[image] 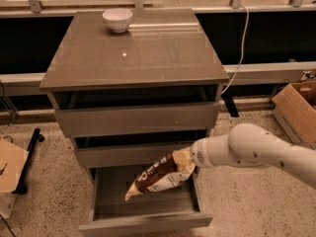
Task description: Place brown chip bag into bottom drawer
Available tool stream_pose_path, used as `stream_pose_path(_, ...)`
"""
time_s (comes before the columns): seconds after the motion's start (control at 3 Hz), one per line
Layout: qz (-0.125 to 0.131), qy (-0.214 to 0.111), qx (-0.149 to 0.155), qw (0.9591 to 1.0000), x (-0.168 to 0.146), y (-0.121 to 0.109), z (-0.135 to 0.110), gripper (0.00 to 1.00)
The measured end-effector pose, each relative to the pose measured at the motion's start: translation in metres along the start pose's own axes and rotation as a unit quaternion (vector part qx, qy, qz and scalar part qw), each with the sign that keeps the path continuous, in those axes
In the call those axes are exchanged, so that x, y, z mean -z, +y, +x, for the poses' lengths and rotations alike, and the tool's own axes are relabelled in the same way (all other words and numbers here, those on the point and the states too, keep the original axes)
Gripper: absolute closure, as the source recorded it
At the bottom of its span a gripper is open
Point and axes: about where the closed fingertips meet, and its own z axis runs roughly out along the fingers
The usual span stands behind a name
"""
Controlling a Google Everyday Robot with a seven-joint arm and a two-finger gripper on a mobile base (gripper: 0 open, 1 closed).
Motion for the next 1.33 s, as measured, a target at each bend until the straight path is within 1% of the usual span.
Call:
stream_pose_path(0.33,0.004,-0.022,-0.057,0.9981,-0.054,-0.023,0.038,1.0)
stream_pose_path(0.67,0.018,-0.037,-0.065,0.997,-0.062,-0.034,0.037,1.0)
stream_pose_path(1.0,0.011,-0.025,-0.071,0.9971,-0.078,-0.032,0.04,1.0)
stream_pose_path(1.33,-0.009,-0.006,-0.105,0.9944,-0.123,-0.043,0.069,1.0)
